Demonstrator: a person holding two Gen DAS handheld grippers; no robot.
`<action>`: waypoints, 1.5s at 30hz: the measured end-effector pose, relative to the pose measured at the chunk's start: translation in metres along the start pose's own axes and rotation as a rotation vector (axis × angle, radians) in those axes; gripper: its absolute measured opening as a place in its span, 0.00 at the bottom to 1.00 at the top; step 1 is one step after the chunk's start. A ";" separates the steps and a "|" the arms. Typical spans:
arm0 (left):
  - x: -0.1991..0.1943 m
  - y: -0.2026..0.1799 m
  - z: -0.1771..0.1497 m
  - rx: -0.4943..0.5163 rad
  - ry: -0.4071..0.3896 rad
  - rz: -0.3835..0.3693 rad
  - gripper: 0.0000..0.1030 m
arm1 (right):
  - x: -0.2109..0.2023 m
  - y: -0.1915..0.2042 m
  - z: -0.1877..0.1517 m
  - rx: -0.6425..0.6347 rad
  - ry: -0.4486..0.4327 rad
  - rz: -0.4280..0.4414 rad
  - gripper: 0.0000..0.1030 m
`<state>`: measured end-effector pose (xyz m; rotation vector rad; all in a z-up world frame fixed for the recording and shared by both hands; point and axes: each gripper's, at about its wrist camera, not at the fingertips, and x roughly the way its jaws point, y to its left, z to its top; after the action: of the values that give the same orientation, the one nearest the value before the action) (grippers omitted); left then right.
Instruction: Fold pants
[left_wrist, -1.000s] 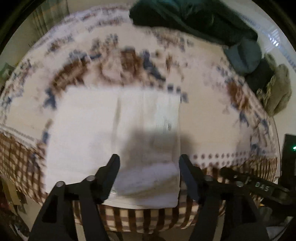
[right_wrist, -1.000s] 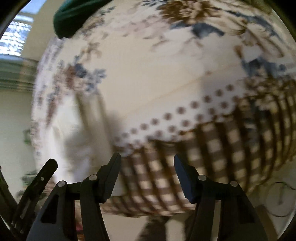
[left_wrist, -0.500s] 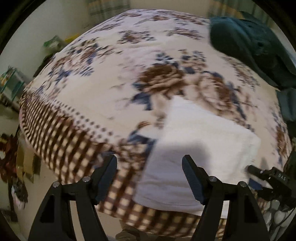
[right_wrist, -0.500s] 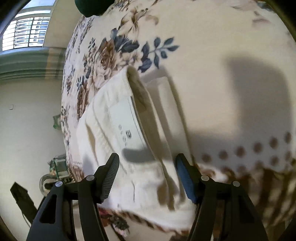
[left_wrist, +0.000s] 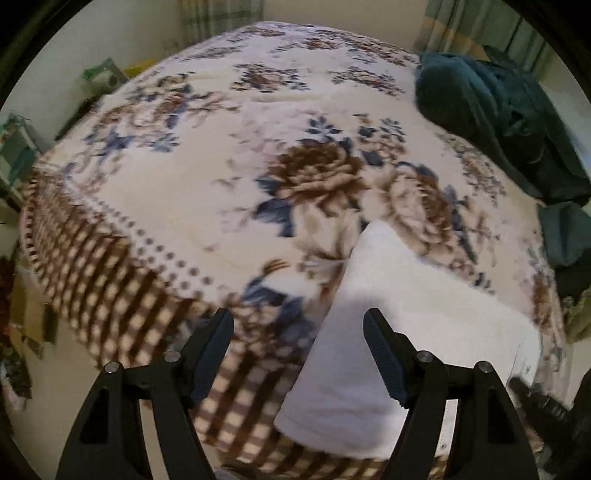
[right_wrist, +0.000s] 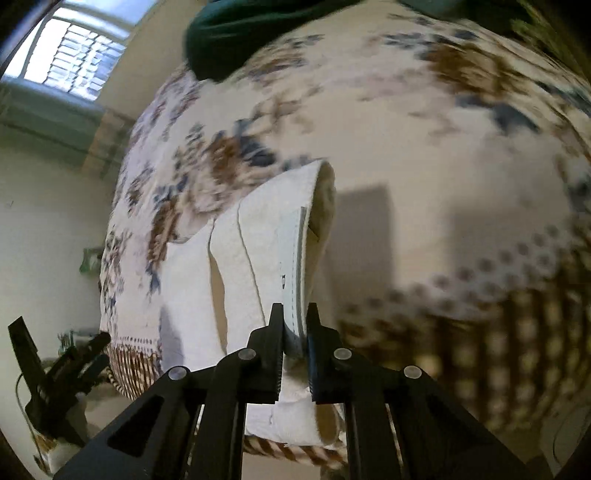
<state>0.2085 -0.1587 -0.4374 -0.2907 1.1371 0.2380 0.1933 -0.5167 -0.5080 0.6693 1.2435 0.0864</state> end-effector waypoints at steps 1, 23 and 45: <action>0.004 -0.004 0.003 0.005 0.010 -0.016 0.69 | -0.005 -0.013 0.001 0.025 0.003 -0.016 0.11; 0.167 -0.082 0.079 0.184 0.256 -0.234 0.23 | 0.050 -0.071 0.039 0.217 0.109 0.022 0.44; 0.174 -0.077 0.097 0.200 0.330 -0.347 0.81 | 0.038 -0.037 0.043 0.037 -0.014 -0.256 0.35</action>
<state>0.3866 -0.1911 -0.5506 -0.3519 1.4009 -0.2378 0.2341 -0.5489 -0.5519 0.5369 1.3104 -0.1534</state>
